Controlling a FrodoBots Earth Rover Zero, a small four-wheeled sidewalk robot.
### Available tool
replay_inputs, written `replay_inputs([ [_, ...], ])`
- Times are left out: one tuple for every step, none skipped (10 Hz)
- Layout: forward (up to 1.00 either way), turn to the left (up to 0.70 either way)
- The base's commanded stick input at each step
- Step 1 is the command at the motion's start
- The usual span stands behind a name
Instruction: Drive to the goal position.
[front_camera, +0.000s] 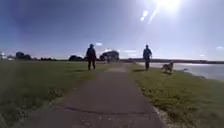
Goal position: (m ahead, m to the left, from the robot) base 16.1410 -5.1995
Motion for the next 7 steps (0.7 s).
replay_inputs([
  [0.50,0.00],
  [0.50,0.00],
  [0.50,0.00],
  [0.50,0.00],
  [0.50,0.00],
  [0.50,0.00],
  [0.50,0.00],
])
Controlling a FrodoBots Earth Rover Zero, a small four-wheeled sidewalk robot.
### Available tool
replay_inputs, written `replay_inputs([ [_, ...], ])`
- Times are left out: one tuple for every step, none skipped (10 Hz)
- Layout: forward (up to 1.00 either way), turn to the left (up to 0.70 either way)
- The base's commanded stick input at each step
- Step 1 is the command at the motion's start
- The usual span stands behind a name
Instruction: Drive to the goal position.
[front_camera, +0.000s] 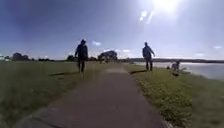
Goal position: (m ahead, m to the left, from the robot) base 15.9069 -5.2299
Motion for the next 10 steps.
replay_inputs([
  [0.50,0.00],
  [0.50,0.00],
  [0.50,0.00],
  [0.50,0.00],
  [0.50,0.00],
  [0.50,0.00],
  [0.50,0.00],
  [0.50,0.00],
  [0.50,0.00],
  [0.50,0.00],
])
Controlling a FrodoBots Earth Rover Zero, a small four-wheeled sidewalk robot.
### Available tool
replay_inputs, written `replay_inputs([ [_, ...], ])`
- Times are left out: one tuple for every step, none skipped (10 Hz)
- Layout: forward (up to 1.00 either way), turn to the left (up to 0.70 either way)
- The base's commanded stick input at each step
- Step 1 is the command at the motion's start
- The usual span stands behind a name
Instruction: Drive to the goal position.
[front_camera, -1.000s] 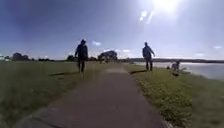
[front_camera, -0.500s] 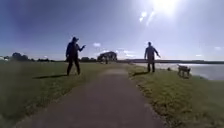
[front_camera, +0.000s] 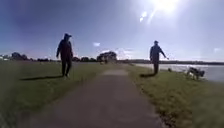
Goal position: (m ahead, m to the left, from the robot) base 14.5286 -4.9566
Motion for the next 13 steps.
replay_inputs([
  [0.70,0.00],
  [0.70,0.00],
  [0.70,0.00],
  [0.70,0.00],
  [0.70,0.00],
  [0.70,0.00],
  [0.70,0.00],
  [0.70,0.00],
  [0.70,0.00],
  [0.70,0.00],
  [0.70,0.00],
  [0.70,0.00],
  [0.70,0.00],
])
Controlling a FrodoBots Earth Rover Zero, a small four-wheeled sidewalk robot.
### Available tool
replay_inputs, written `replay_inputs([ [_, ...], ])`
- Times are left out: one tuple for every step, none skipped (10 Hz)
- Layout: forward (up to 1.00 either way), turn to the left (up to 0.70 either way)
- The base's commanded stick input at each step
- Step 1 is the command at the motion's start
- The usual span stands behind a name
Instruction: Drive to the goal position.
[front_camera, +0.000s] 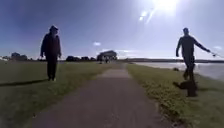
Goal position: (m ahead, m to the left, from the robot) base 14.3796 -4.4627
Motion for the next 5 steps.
replay_inputs([
  [0.70,0.00],
  [0.70,0.00],
  [0.70,0.00],
  [0.70,0.00],
  [0.70,0.00],
])
